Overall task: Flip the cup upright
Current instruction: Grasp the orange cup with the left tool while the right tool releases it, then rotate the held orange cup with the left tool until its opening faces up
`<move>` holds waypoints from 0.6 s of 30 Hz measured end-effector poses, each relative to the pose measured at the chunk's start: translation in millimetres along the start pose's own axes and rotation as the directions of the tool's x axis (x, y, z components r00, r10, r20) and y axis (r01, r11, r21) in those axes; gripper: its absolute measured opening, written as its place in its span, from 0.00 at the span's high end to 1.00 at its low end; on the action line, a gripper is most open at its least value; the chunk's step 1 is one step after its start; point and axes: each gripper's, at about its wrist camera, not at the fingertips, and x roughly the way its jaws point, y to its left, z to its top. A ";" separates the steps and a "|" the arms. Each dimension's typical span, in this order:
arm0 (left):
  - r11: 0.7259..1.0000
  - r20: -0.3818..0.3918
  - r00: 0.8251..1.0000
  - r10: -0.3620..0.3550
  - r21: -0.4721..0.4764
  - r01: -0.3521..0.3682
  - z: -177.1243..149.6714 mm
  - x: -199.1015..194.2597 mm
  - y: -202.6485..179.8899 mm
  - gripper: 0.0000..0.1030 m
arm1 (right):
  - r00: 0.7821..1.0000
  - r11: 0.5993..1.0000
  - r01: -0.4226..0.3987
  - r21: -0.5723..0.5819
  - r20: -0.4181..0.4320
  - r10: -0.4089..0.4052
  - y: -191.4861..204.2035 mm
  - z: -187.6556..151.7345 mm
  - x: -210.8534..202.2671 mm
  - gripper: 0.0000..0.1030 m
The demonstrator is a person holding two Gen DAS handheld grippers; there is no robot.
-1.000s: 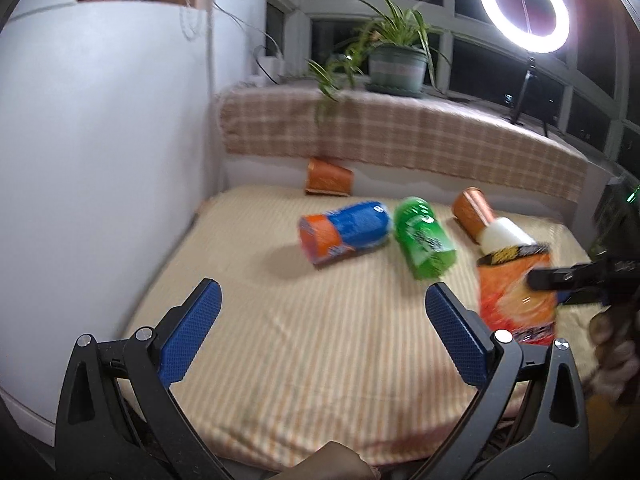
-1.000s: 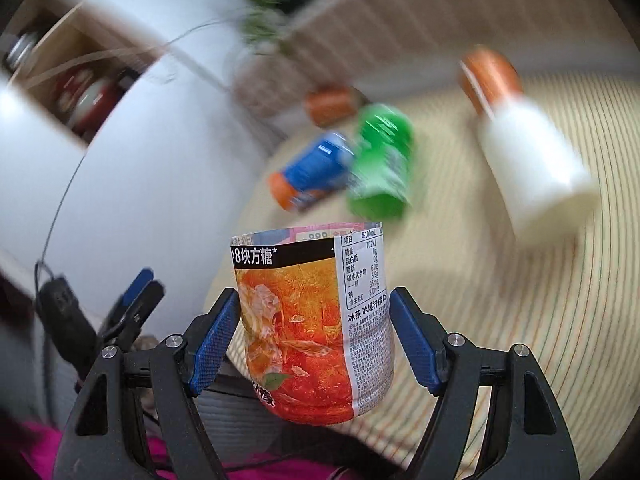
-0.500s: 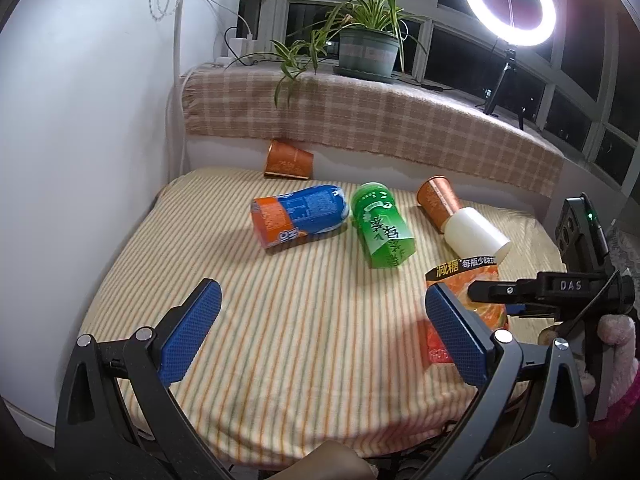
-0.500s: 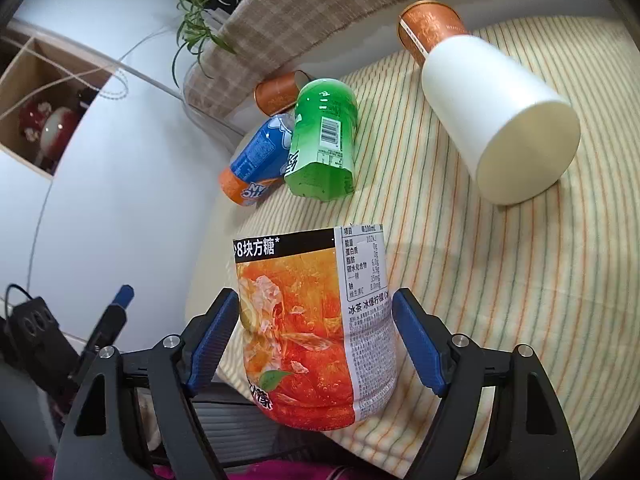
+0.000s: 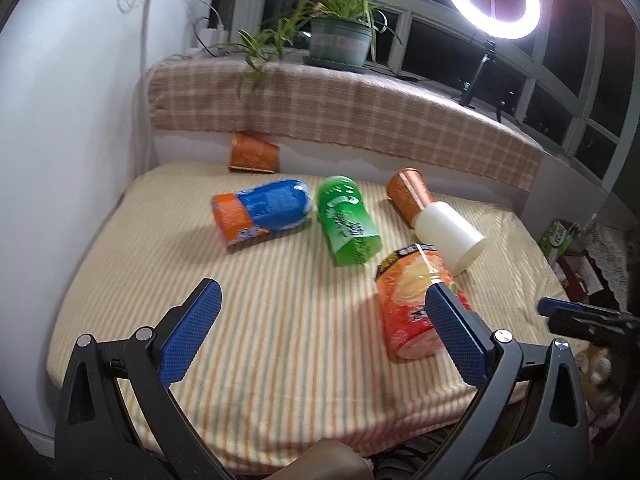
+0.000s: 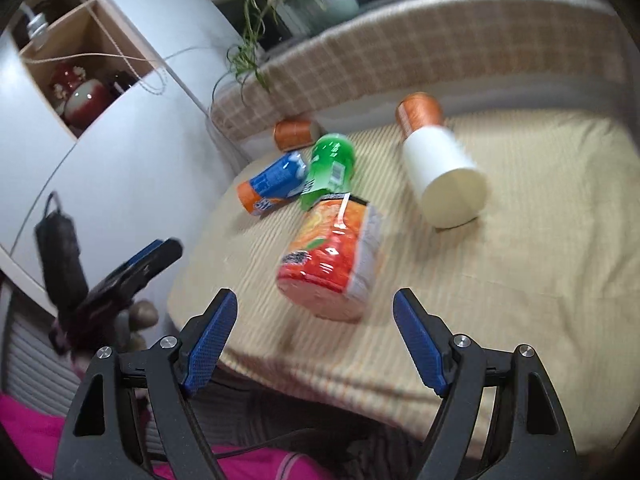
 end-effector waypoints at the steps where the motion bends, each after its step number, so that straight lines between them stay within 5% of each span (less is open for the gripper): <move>1: 1.000 -0.014 1.000 -0.016 -0.003 0.016 0.7 3.8 -1.9 0.00 | 1.000 1.000 0.024 -0.008 0.018 -0.023 -0.6 -4.4 -9.7 0.22; 5: 0.996 -0.070 0.994 -0.080 -0.029 0.078 6.3 20.4 -5.7 0.00 | 0.987 0.990 0.141 -0.026 0.075 -0.139 -3.2 -19.1 -37.9 0.22; 9: 0.980 -0.146 0.971 -0.189 -0.099 0.175 11.9 40.4 -7.2 0.00 | 0.969 0.974 0.228 -0.010 0.104 -0.226 -11.2 -32.2 -52.7 0.22; 18: 0.873 -0.321 0.840 -0.438 -0.376 0.312 18.3 109.7 -2.3 0.00 | 0.943 0.952 0.305 0.036 0.125 -0.307 -33.7 -53.3 -62.0 0.22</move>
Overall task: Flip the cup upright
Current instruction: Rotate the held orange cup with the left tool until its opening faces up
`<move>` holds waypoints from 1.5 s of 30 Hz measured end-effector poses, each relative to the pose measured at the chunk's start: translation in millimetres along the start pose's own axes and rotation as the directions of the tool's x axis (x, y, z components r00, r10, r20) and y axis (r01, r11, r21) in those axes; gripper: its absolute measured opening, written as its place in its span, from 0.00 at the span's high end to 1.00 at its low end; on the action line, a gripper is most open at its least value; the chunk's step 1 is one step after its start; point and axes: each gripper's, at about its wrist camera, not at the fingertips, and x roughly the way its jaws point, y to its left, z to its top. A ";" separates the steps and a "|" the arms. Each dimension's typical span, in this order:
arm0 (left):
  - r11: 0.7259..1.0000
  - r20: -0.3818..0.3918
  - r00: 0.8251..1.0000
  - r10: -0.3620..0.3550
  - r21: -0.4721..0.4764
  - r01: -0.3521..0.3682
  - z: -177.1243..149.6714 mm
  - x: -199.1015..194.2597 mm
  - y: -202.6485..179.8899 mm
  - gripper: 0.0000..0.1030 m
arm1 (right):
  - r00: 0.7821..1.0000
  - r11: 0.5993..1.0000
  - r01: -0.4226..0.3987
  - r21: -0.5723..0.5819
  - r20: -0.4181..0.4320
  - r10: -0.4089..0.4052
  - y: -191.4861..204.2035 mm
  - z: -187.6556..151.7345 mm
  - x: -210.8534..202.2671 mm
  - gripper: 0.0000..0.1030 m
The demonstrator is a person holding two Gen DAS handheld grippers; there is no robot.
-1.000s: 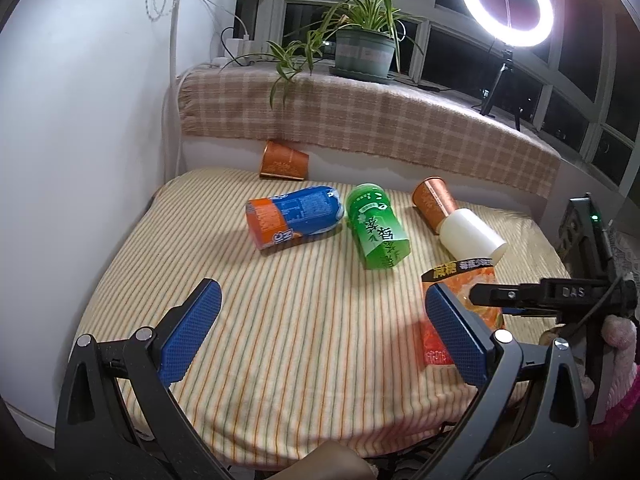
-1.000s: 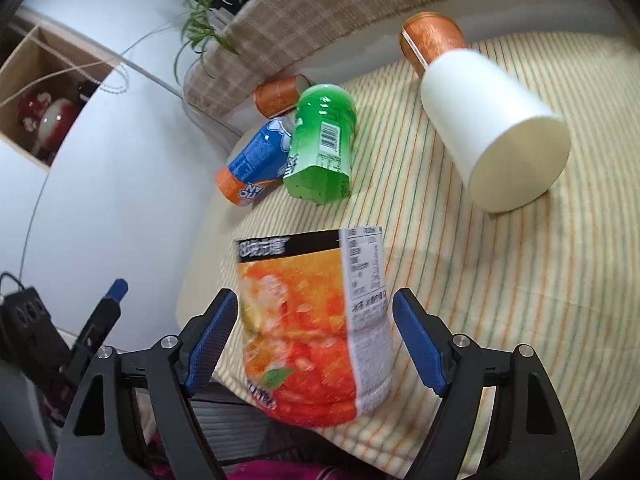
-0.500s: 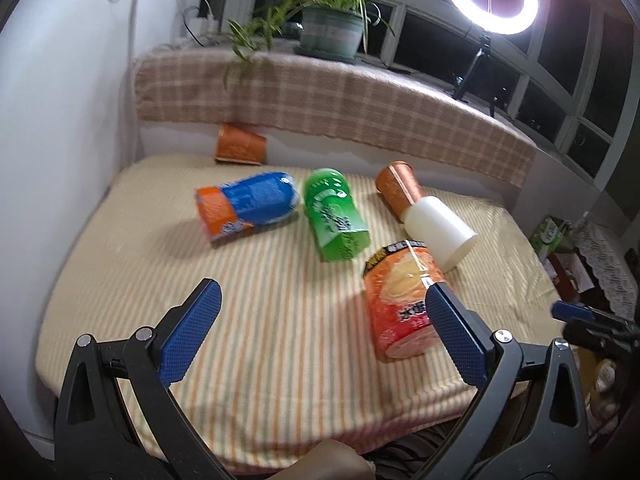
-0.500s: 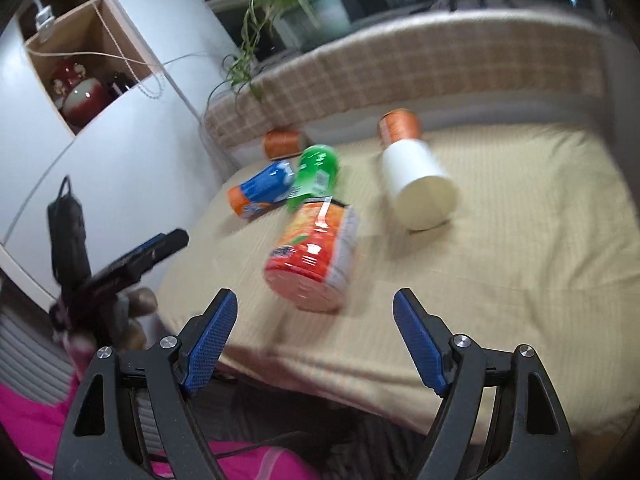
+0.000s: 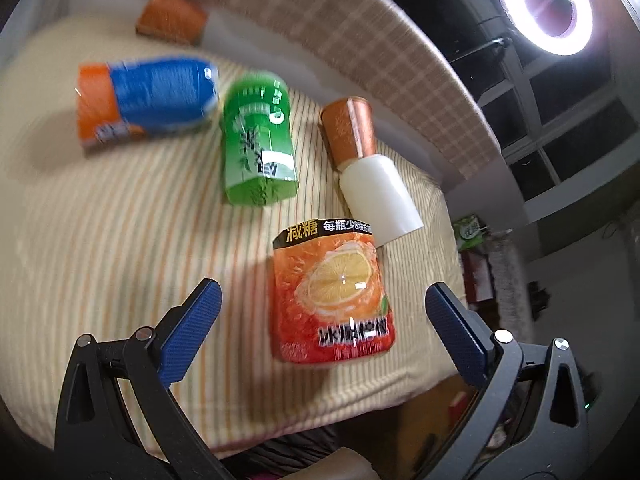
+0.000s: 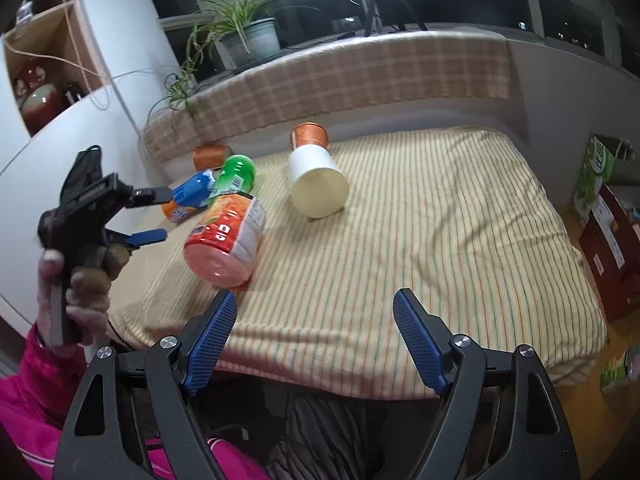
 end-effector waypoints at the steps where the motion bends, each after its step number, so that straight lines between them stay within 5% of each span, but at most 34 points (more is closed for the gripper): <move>1: 1.000 -0.019 1.000 -0.010 -0.015 0.009 2.7 6.5 1.6 0.00 | 1.000 1.000 0.003 0.001 -0.001 -0.003 0.2 -0.1 1.6 0.22; 8: 0.995 -0.105 0.993 -0.048 -0.094 0.038 11.9 42.2 10.7 0.00 | 0.999 0.999 0.031 -0.015 0.007 -0.031 1.3 -1.7 6.2 0.22; 16: 0.996 -0.125 0.991 -0.050 -0.079 0.040 14.6 57.0 5.8 0.02 | 0.999 0.999 0.039 -0.010 -0.010 -0.039 0.0 -3.1 16.0 0.22; 26: 0.997 -0.150 0.987 -0.053 -0.069 0.043 13.6 66.7 3.4 0.19 | 0.999 0.999 0.044 0.003 -0.021 -0.044 -1.8 -3.1 21.3 0.22; 36: 1.000 -0.112 0.993 -0.020 -0.010 0.019 9.1 59.9 -7.1 0.20 | 0.998 0.998 0.060 0.005 -0.019 -0.060 -4.3 -3.2 22.8 0.22; 45: 0.978 0.055 0.993 0.104 0.174 -0.112 -2.9 31.3 -38.4 0.21 | 0.998 0.998 0.060 -0.001 -0.017 -0.060 -1.1 -0.7 27.0 0.22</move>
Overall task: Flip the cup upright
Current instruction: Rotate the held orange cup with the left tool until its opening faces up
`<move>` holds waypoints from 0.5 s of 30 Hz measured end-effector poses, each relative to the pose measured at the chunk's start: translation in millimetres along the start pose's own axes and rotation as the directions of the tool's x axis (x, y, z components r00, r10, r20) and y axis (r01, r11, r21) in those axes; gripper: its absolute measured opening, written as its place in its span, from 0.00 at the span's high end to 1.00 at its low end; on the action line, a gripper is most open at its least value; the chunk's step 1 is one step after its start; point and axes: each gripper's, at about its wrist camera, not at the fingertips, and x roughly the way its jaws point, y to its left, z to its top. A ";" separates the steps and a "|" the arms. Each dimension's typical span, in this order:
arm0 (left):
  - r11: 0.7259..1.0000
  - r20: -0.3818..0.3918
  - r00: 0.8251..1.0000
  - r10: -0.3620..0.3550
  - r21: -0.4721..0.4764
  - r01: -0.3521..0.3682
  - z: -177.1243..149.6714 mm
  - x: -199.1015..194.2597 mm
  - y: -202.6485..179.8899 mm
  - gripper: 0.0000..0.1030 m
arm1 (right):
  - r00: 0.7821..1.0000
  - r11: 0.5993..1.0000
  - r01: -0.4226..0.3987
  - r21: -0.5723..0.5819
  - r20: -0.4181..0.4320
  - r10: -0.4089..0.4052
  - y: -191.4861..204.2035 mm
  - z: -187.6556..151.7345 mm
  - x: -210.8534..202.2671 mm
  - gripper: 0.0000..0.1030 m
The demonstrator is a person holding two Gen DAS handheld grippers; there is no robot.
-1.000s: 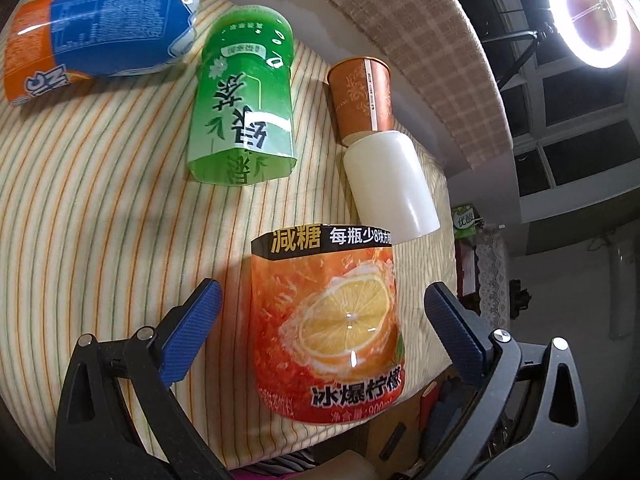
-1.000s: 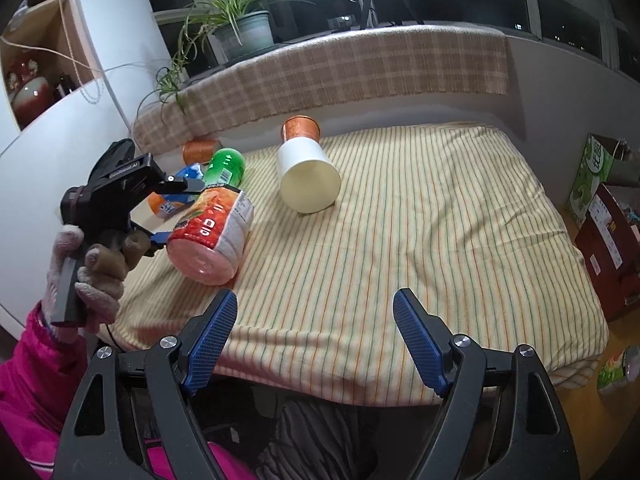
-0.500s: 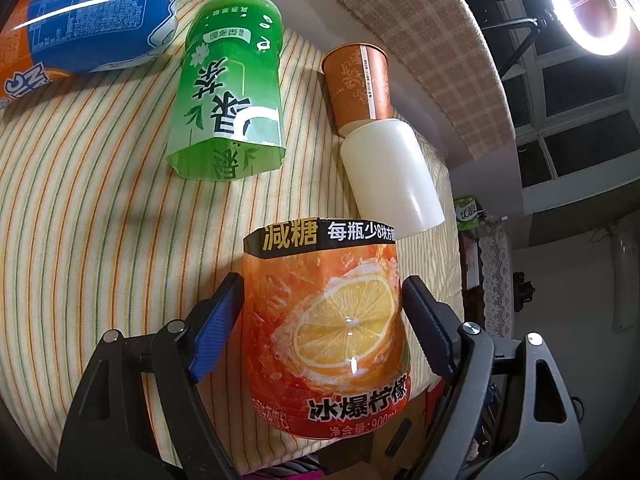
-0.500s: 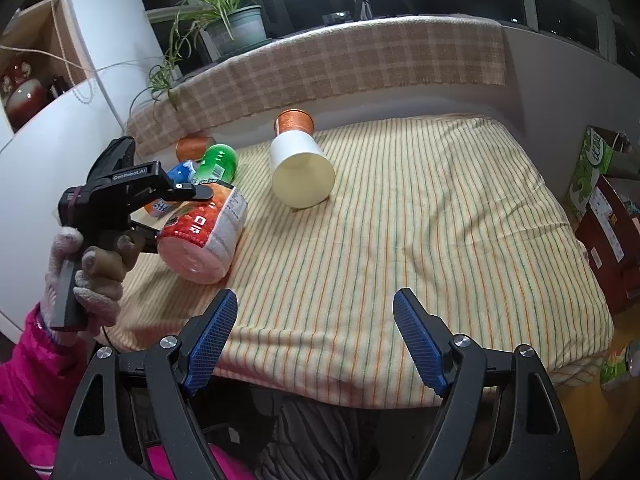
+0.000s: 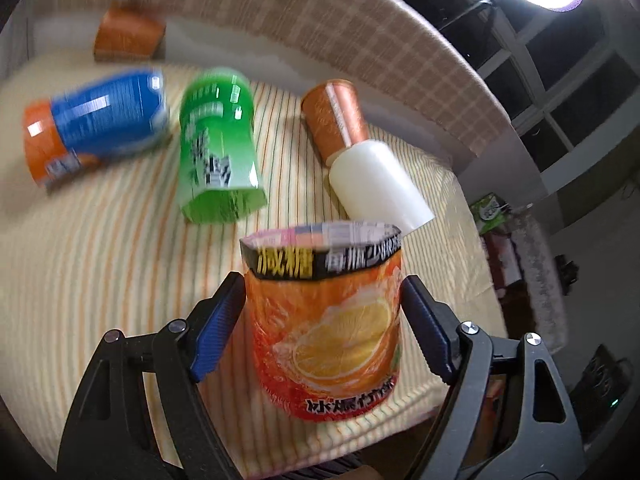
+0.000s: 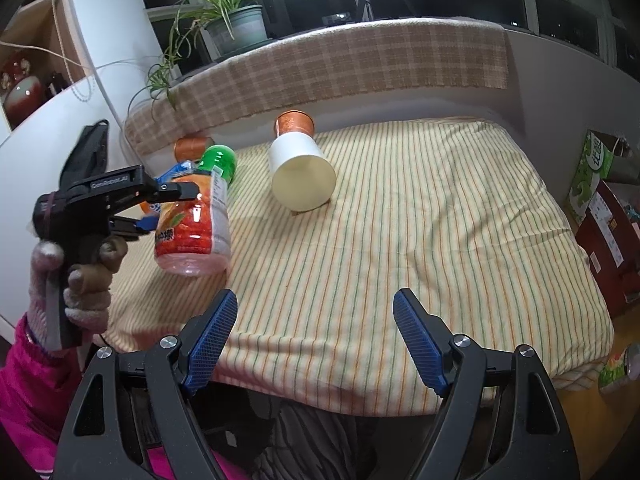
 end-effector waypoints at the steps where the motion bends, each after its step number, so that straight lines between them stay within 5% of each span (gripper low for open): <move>1: 1.000 0.015 1.000 0.013 0.018 -0.013 -1.1 -2.9 -2.7 0.21 | 1.000 1.000 0.001 -0.002 0.001 -0.001 0.9 0.3 0.4 0.22; 15: 0.928 0.241 0.945 0.222 0.246 -0.281 -15.7 -13.3 -40.3 0.22 | 1.000 1.000 0.011 -0.002 0.002 -0.011 3.2 -0.9 3.6 0.22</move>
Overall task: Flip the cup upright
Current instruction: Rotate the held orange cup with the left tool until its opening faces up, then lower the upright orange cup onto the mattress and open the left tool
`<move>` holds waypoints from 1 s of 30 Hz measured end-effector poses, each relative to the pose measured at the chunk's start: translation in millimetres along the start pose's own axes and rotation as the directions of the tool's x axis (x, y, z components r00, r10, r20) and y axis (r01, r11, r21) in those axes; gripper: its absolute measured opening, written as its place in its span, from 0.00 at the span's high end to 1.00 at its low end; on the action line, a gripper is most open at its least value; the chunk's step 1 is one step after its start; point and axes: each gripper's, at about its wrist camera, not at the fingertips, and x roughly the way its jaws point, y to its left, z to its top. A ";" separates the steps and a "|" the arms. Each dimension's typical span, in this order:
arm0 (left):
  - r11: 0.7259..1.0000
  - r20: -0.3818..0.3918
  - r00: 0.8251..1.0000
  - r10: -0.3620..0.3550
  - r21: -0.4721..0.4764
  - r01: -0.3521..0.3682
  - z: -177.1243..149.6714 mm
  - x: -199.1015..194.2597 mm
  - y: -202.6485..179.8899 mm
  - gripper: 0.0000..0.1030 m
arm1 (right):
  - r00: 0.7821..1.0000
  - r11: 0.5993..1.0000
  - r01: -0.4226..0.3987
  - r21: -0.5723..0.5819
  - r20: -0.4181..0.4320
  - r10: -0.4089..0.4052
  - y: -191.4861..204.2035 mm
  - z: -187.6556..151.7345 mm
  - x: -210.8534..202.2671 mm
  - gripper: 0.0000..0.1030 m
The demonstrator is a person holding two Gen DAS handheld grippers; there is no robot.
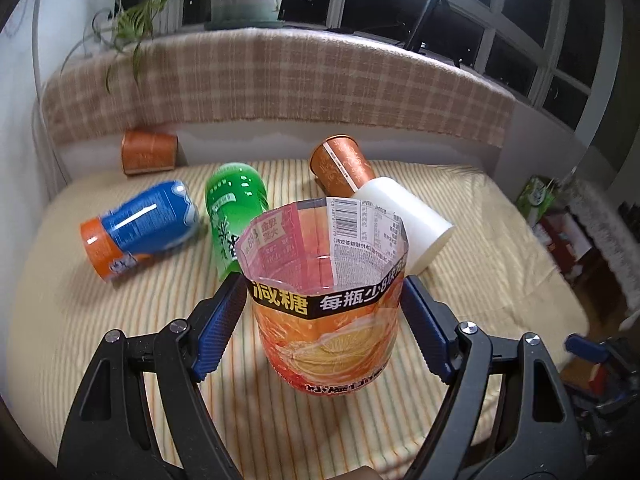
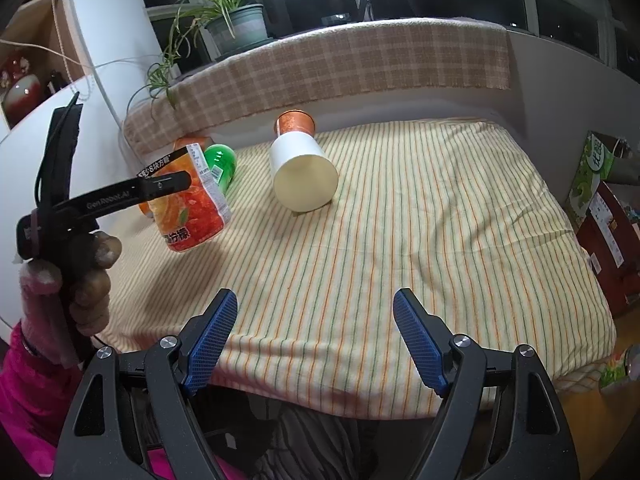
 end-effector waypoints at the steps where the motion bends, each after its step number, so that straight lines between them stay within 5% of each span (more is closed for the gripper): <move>1: 1.000 0.006 1.000 0.009 0.011 -0.009 -0.5 0.1 -1.9 0.22 | 1.000 1.000 0.004 -0.001 0.001 -0.004 0.1 0.0 -0.1 0.22; 12: 0.991 0.062 0.993 0.098 0.090 -0.104 -2.5 13.5 -17.3 0.22 | 1.000 1.000 0.005 0.010 0.006 -0.005 0.6 0.2 0.5 0.22; 30: 0.998 -0.011 1.000 -0.015 0.065 0.016 -19.1 16.6 -12.3 0.21 | 1.000 1.000 0.005 0.010 0.009 -0.006 1.4 2.0 1.4 0.22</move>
